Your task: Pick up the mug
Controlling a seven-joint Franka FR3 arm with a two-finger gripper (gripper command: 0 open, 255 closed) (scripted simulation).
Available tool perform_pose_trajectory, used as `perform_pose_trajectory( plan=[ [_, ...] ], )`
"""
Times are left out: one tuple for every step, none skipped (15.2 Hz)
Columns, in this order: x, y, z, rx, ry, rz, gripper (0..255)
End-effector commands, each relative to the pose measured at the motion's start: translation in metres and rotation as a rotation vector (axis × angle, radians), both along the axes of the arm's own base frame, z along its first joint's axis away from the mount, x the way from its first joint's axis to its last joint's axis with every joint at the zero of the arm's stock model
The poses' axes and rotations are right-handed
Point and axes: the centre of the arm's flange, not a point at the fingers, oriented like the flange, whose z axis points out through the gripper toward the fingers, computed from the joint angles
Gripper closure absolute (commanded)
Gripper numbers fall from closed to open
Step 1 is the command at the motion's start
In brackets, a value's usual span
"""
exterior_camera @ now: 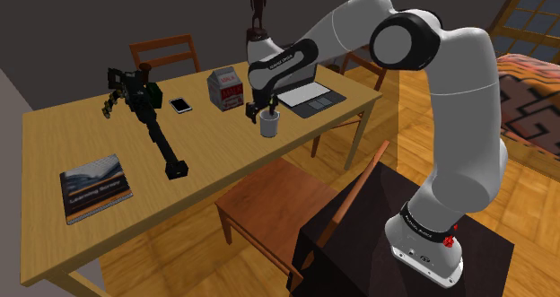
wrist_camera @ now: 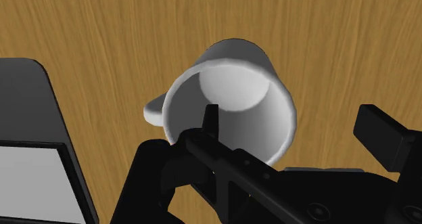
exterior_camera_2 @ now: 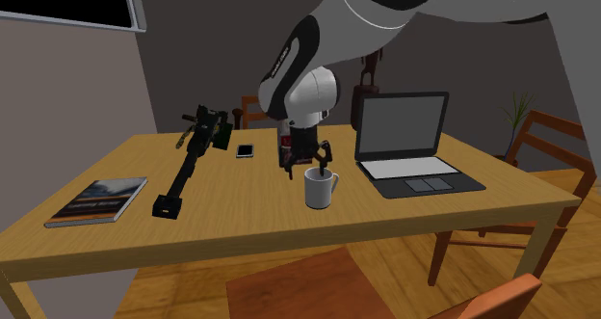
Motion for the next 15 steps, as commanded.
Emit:
perform_pose_trajectory(
  plan=[
    [0.002, 0.000, -0.010, -0.001, -0.001, 0.000, 0],
    [0.002, 0.000, -0.015, -0.001, -0.001, 0.000, 0],
    [0.002, 0.000, -0.020, -0.001, -0.001, 0.000, 0],
    [0.002, 0.000, -0.026, -0.001, -0.001, 0.000, 0],
    [0.002, 0.000, -0.029, -0.001, -0.001, 0.000, 0],
    [0.002, 0.000, -0.029, -0.001, -0.001, 0.000, 0],
    [0.002, 0.000, -0.028, -0.001, -0.001, 0.000, 255],
    [0.002, 0.000, -0.028, -0.001, -0.001, 0.000, 255],
    [0.002, 0.000, -0.028, -0.001, -0.001, 0.000, 255],
    [0.002, 0.000, -0.028, -0.001, -0.001, 0.000, 255],
    [0.002, 0.000, -0.028, -0.001, -0.001, 0.000, 255],
    [0.002, 0.000, -0.028, -0.001, -0.001, 0.000, 255],
    [0.002, 0.000, -0.028, -0.001, -0.001, 0.000, 255],
    [0.002, 0.000, -0.028, -0.001, -0.001, 0.000, 255],
    [0.002, 0.000, -0.028, -0.001, -0.001, 0.000, 255]
  ],
)
